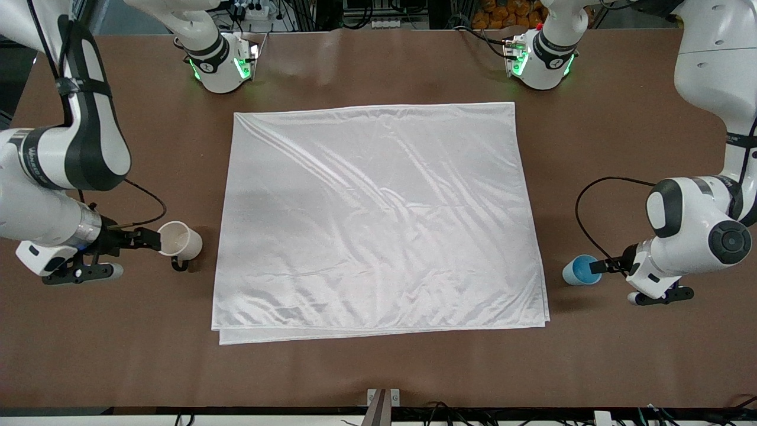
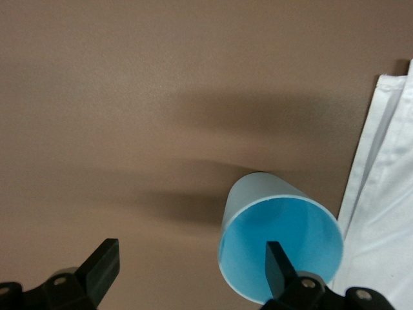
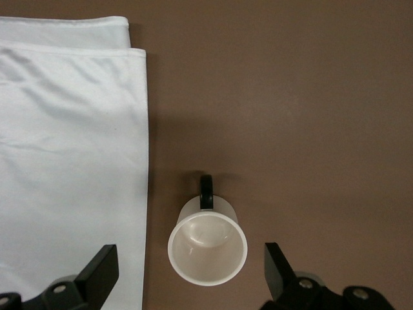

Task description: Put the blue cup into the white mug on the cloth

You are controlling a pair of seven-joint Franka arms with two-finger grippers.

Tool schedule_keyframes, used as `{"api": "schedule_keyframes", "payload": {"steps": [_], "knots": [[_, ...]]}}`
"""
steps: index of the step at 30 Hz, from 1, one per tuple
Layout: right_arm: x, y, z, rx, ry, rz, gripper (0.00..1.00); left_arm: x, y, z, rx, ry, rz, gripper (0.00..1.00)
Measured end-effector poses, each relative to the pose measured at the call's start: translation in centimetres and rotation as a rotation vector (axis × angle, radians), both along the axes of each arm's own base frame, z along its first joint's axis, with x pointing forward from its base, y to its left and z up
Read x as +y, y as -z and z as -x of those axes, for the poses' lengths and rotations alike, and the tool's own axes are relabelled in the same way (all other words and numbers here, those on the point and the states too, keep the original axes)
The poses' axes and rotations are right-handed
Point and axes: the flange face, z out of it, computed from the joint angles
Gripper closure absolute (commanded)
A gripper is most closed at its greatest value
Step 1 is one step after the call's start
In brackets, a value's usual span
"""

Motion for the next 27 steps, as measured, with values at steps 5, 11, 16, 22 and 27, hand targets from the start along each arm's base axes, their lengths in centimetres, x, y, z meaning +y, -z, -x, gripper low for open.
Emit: {"api": "schedule_keyframes", "payload": {"steps": [5,11,16,22,27], "knots": [[-0.9,3.3,-0.7,0.011,0.013,0.004,0.0,-0.1,0.8,0.1,0.008,0.001,0.002,0.0],[-1.0,6.1,-1.0,0.031,0.014,0.004,0.0,-0.2,1.5,0.1,0.013,0.002,0.004,0.19],[-1.3,8.5,-1.3,0.034,0.019,0.007,0.0,-0.2,2.2,0.0,0.01,0.003,0.005,0.38],[-1.5,11.4,-1.3,0.062,0.021,0.006,0.0,-0.5,2.9,-0.1,-0.002,0.005,0.008,0.64],[-1.4,13.4,-1.1,0.09,0.023,0.003,0.0,-0.8,3.4,-0.3,-0.015,0.01,0.009,0.78]]}}
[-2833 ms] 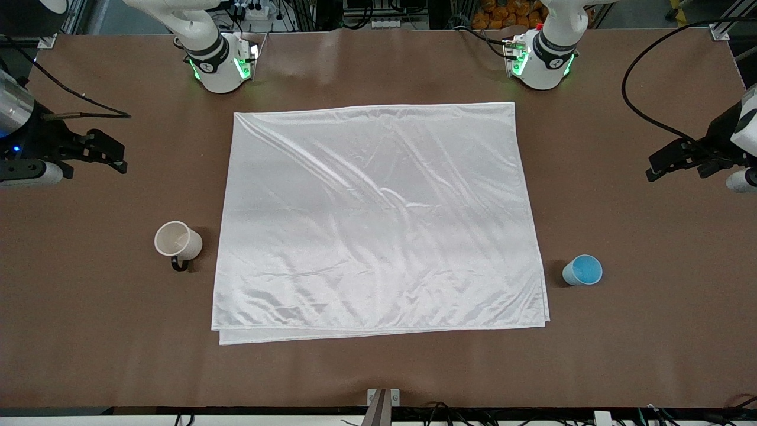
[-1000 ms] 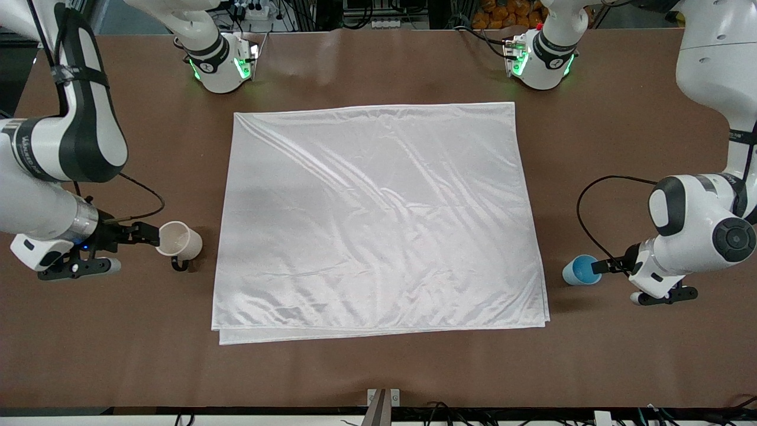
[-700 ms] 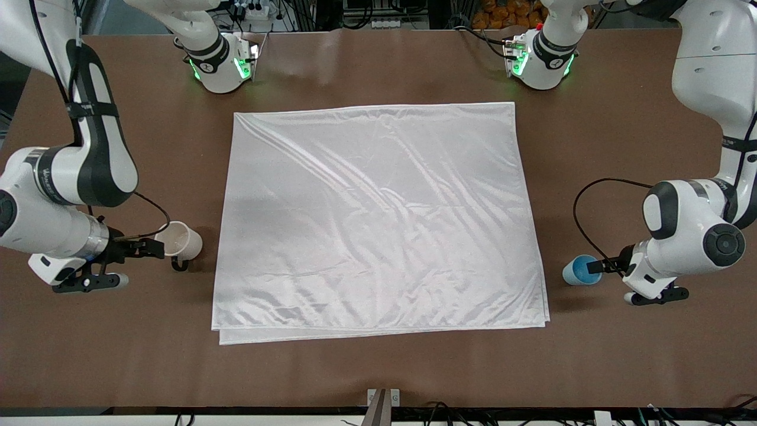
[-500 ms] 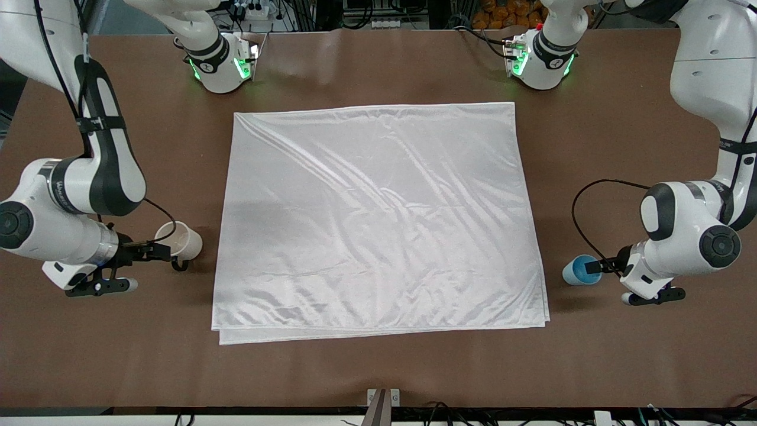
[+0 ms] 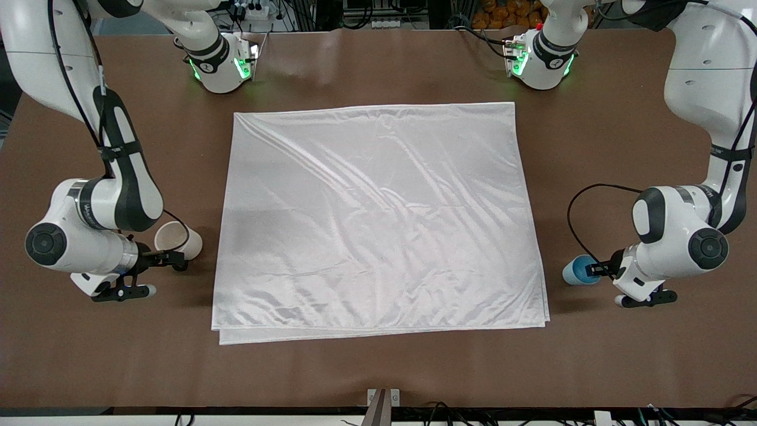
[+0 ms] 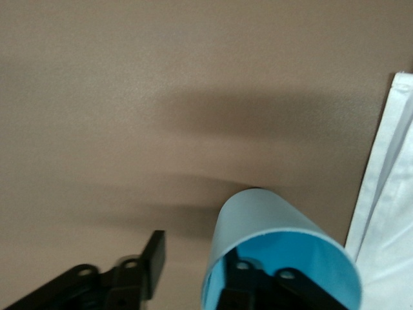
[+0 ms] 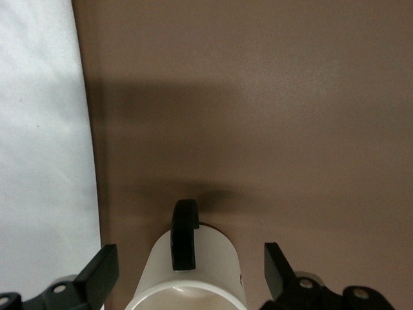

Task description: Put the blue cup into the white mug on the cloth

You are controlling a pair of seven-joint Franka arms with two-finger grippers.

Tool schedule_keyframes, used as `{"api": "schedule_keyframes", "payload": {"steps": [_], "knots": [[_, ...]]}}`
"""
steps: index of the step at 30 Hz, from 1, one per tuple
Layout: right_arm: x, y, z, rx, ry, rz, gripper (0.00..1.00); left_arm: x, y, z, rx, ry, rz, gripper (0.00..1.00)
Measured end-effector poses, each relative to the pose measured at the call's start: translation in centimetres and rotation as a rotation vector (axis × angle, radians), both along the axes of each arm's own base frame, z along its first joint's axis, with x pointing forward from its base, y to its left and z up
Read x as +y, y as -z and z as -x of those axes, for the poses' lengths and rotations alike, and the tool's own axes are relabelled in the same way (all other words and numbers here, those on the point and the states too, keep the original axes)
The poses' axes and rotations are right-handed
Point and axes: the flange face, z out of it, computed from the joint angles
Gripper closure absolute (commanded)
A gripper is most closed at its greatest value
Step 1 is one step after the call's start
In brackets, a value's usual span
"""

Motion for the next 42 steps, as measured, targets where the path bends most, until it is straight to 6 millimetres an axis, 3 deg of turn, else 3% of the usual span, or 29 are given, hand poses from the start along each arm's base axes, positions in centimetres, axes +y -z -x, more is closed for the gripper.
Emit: {"api": "schedule_keyframes", "payload": {"steps": [3,6,10,13,16,19,29,42], "knots": [[0.1,0.9,0.1,0.013,0.005,-0.007,0.0,-0.1,0.3,0.0,-0.003,0.001,0.001,0.86],[0.2,1.7,0.2,0.023,0.015,-0.021,0.0,-0.1,0.6,-0.1,-0.006,0.001,0.002,1.0],[0.4,2.5,0.3,0.03,0.018,-0.027,0.02,-0.2,0.5,-0.1,-0.01,0.003,0.003,1.0],[0.4,2.9,0.3,0.034,0.019,-0.029,0.27,-0.4,0.2,-0.2,-0.016,0.005,0.004,1.0],[0.4,3.4,0.3,0.04,0.02,-0.029,0.62,-0.4,0.2,-0.2,-0.016,0.005,0.004,1.0],[0.4,3.6,0.4,0.042,0.02,-0.03,0.79,-0.4,0.2,-0.2,-0.016,0.005,0.004,1.0],[0.5,3.6,0.4,0.042,0.019,-0.03,0.94,-0.3,-0.4,-0.7,-0.036,0.003,0.003,1.0],[0.8,3.6,0.3,0.04,0.014,-0.03,0.98,-0.2,-5.3,-1.6,-0.112,0.002,-0.005,1.0]]}}
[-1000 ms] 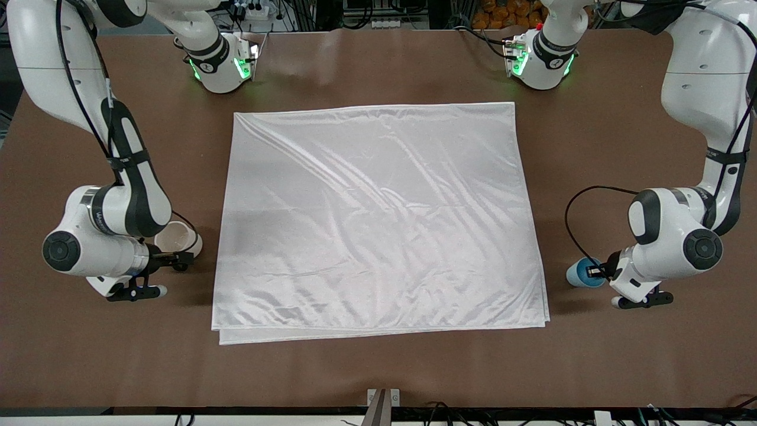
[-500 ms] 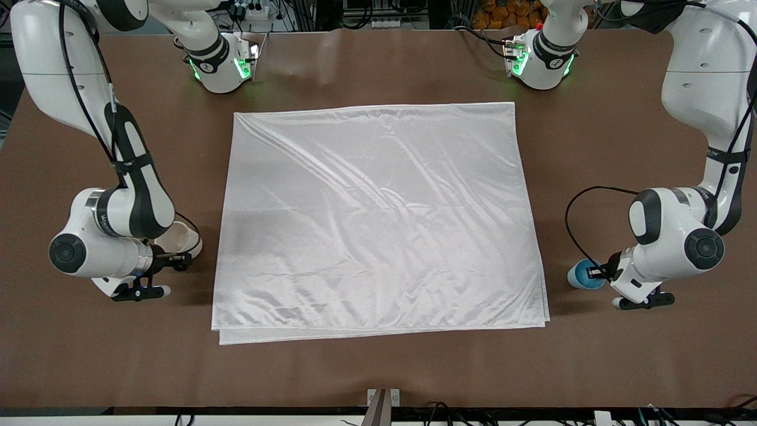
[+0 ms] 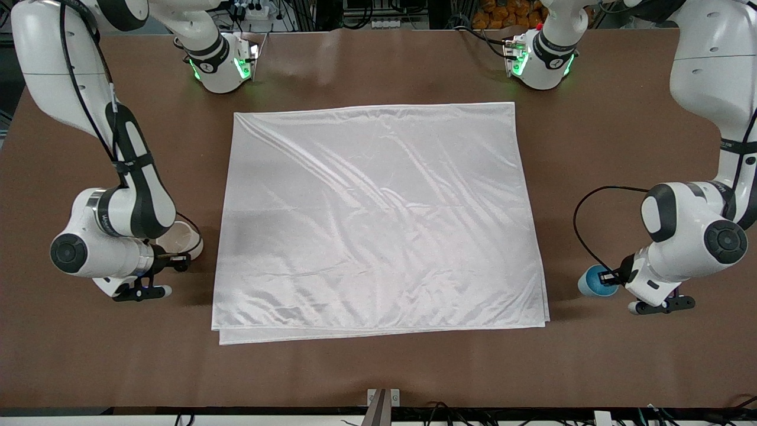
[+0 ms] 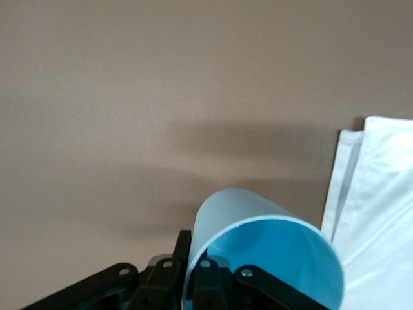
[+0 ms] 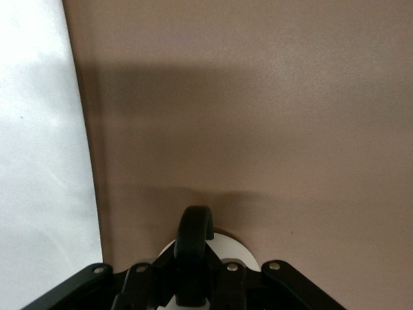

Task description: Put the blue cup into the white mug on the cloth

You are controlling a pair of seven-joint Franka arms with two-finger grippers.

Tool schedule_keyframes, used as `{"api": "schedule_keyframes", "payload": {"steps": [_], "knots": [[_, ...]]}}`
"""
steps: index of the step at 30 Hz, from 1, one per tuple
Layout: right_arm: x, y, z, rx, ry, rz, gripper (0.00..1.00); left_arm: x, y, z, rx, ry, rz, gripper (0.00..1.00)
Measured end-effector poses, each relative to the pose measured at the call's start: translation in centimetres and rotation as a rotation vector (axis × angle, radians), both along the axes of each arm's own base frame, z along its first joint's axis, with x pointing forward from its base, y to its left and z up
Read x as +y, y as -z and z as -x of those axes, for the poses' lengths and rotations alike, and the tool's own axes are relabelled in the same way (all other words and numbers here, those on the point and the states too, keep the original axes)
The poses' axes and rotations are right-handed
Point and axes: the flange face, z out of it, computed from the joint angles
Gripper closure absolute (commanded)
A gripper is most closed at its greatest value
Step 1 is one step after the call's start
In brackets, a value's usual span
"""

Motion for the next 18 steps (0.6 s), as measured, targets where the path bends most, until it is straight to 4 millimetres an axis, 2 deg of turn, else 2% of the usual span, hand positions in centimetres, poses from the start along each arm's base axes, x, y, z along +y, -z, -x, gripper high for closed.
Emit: {"api": "schedule_keyframes", "payload": {"steps": [6,18], "knots": [[1.0,-0.6,-0.2,0.004,-0.015,-0.001,0.99,-0.3,-3.2,-0.1,-0.032,0.004,-0.004,1.0],[2.5,-3.9,-0.3,0.033,-0.012,-0.002,0.99,-0.6,-11.3,0.7,-0.083,0.013,-0.023,1.0]]}}
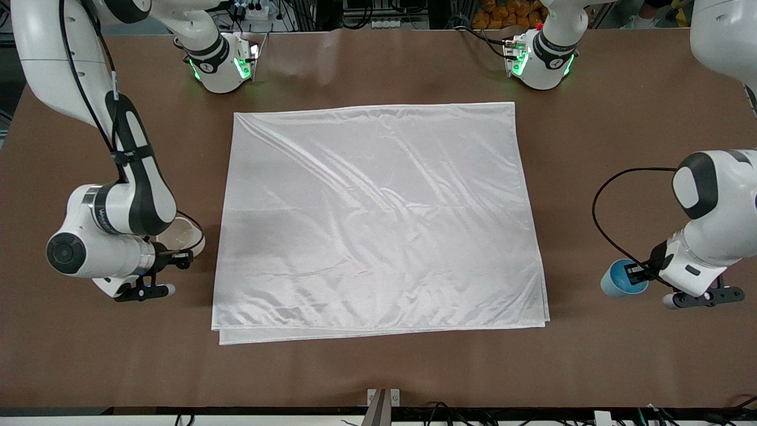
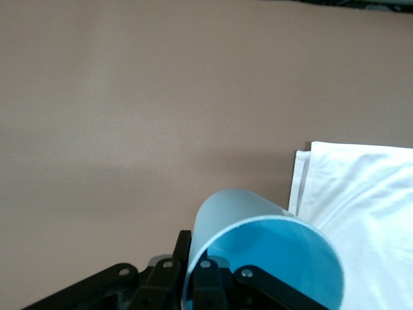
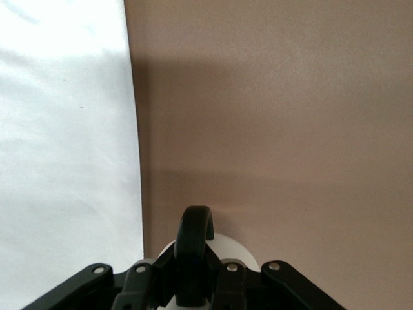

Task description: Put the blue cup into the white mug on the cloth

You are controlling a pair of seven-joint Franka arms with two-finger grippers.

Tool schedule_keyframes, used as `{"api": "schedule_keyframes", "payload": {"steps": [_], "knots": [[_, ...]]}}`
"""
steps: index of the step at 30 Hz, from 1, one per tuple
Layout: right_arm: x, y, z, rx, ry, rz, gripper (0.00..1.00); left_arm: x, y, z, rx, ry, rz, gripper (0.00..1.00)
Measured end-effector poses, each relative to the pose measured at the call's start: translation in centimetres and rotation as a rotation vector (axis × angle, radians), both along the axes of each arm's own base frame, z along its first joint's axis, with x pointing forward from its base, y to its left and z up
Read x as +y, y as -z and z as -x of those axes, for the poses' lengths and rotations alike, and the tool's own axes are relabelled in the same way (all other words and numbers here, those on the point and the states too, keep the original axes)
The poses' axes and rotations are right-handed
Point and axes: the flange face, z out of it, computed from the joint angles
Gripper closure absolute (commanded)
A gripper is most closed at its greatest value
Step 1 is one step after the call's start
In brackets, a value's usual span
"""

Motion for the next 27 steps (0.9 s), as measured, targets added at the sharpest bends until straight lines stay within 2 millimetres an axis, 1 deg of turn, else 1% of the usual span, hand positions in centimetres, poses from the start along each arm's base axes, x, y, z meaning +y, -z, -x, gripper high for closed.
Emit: {"api": "schedule_keyframes", "payload": {"steps": [3,5,10,18,21,27], "knots": [[0.7,-0.8,0.0,0.016,0.022,0.004,0.99,0.1,-1.5,0.3,-0.008,-0.001,-0.004,1.0],[1.6,-1.3,-0.1,0.024,0.033,0.006,0.99,0.2,-2.4,0.4,-0.016,-0.002,-0.006,1.0],[4.9,-2.4,-0.2,0.024,0.06,0.0,0.99,0.4,-4.6,0.8,-0.028,0.004,-0.012,1.0],[9.8,-3.3,0.0,0.017,0.082,-0.027,0.99,0.1,-7.9,1.6,-0.026,0.007,-0.019,1.0],[11.8,-3.5,0.3,0.02,0.1,-0.037,0.99,-0.7,-9.0,1.9,-0.023,0.018,-0.017,1.0],[15.8,-3.9,0.8,0.006,0.143,-0.053,1.0,-3.8,-10.6,2.3,-0.009,0.066,-0.002,1.0]]}}
